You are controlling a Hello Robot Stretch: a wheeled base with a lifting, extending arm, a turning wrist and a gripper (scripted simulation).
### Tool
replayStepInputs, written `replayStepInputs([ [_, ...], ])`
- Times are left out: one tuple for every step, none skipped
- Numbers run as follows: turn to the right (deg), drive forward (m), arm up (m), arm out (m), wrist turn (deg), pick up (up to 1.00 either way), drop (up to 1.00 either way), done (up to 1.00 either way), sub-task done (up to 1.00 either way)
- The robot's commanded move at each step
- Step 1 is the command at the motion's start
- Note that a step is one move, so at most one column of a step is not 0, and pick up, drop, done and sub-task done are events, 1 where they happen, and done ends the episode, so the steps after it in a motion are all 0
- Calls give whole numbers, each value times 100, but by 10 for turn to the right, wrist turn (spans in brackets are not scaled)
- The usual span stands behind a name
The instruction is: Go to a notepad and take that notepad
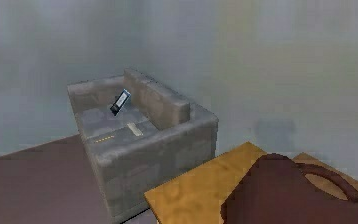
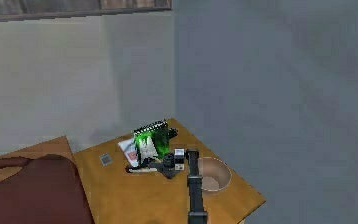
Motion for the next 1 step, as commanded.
replayStepInputs([
  [0, 0, 0, 0, 0, 0, 0, 100, 0],
])
